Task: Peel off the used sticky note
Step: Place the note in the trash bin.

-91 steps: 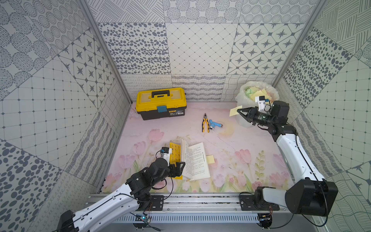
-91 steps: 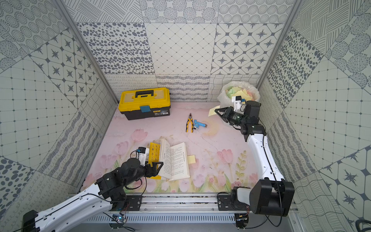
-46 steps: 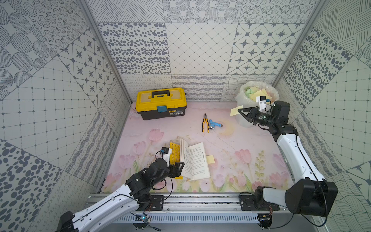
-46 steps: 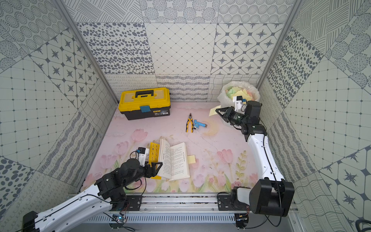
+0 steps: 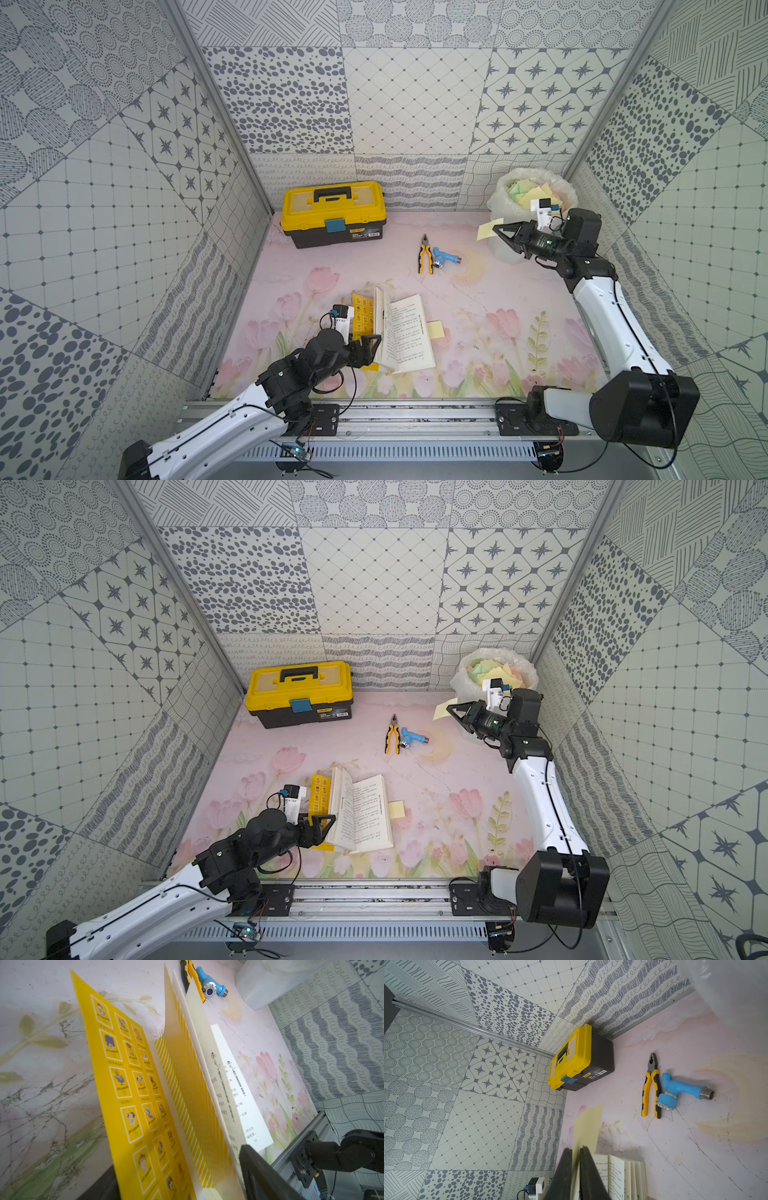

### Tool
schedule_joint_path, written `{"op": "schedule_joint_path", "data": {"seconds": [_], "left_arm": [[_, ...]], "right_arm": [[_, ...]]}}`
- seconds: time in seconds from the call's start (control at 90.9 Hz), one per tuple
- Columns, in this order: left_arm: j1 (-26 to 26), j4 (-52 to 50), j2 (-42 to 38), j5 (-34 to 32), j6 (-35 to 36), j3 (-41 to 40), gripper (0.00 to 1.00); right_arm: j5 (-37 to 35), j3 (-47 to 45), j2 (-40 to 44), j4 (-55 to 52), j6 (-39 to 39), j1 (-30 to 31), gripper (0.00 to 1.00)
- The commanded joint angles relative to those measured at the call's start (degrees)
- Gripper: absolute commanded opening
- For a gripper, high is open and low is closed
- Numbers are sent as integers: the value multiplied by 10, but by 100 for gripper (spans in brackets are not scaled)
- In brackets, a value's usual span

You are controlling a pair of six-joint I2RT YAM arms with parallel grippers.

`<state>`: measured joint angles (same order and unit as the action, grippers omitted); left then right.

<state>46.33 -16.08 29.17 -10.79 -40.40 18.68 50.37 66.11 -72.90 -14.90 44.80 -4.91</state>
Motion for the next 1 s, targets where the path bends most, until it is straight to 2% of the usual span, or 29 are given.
{"op": "schedule_joint_path", "data": {"seconds": [0.0,0.11,0.473,0.704,0.858,0.99], "left_arm": [[-2,2,2,-5,8,0,75],[-3,0,12,-10,9,1,67],[-3,-17,72,-34,9,22,31],[-3,-2,100,-26,16,31,17],[-3,-5,120,-30,16,42,0],[-3,-8,128,-33,19,45,0]], "right_arm": [[6,22,-2,12,2,-3,13],[7,23,-2,12,3,-5,13],[5,37,-2,12,9,-14,13],[0,79,-11,12,20,-33,13],[-7,126,-29,2,26,-68,13],[-17,162,-54,1,42,-117,13]]}}
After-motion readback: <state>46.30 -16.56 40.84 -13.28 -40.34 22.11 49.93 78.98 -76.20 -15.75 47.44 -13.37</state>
